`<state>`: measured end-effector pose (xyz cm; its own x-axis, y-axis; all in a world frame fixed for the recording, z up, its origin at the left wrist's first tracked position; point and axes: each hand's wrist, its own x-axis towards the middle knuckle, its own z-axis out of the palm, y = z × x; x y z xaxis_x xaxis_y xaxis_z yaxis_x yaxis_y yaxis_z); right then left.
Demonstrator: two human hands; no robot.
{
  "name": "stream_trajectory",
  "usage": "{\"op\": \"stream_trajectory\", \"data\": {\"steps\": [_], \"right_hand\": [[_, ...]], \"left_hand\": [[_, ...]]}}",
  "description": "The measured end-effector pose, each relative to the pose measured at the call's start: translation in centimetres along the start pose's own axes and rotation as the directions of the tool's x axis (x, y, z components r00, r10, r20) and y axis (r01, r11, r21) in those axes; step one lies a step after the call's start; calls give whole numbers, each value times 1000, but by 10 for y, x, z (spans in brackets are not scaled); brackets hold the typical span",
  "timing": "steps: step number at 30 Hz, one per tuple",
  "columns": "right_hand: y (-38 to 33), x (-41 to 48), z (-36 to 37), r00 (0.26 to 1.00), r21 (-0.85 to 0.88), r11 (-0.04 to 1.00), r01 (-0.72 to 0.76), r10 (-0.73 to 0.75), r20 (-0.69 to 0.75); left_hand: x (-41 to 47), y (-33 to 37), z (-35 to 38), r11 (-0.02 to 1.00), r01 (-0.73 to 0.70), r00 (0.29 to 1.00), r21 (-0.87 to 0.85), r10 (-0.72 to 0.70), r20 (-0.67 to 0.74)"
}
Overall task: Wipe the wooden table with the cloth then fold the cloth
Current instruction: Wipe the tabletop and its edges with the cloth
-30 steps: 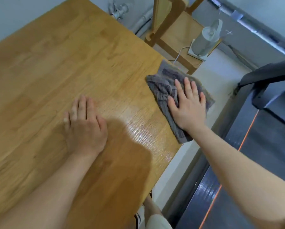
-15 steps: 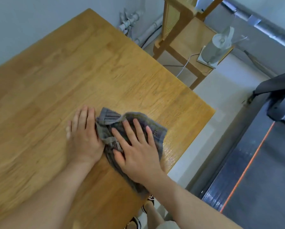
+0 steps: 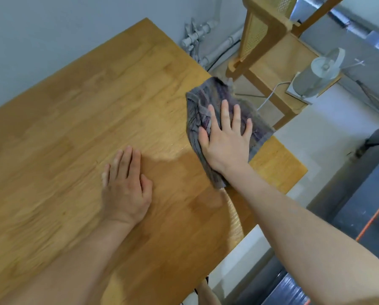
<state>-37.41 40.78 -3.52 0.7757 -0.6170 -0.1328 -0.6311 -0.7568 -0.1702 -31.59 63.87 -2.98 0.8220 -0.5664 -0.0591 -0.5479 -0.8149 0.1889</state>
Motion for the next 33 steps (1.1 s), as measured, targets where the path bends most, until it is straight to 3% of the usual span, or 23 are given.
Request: {"op": "stream_trajectory", "data": {"steps": [4,7,9,11,13,17,21,26,28,30,33], "right_hand": [[-58,-106,22,958,33,958,285,-284,-36],[-45,-149,29,902,32,903,429,-430,40],[-5,-142,24,927,1,927,375,-375,16],[37,-126,14,983,-52,983,178,-180,-31],[65,-116,4,999,-27,999,-31,30,-23],[42,-137,9,979,48,979,-198,199,-30],[-47,-231,44,990,46,996,-72,77,-121],[-163,-332,83,977,35,979,202,-198,-77],[-162,-343,82,932,-4,933,361,-361,-38],[-129,-330,76,902,-56,901,430,-431,-21],[-66,-294,60,975,-87,972,218,-221,-30]], "left_hand": [[-3,-3,2,998,-33,997,-60,29,-73],[-4,-6,5,987,-43,995,-155,28,-97],[-6,-6,6,984,-40,991,-175,17,-134],[-8,-7,3,979,-26,993,-202,2,-116],[-13,-15,-2,979,-49,999,-198,46,-21],[-52,-65,-13,982,-164,972,-91,176,154],[-115,-131,-20,989,-147,974,-27,150,170],[-166,-177,-22,990,-127,983,-56,134,130],[-181,-180,-20,990,-129,985,-54,134,107],[-188,-176,-18,991,-119,990,-55,123,75],[-190,-172,-15,996,-85,996,-40,87,34]]}}
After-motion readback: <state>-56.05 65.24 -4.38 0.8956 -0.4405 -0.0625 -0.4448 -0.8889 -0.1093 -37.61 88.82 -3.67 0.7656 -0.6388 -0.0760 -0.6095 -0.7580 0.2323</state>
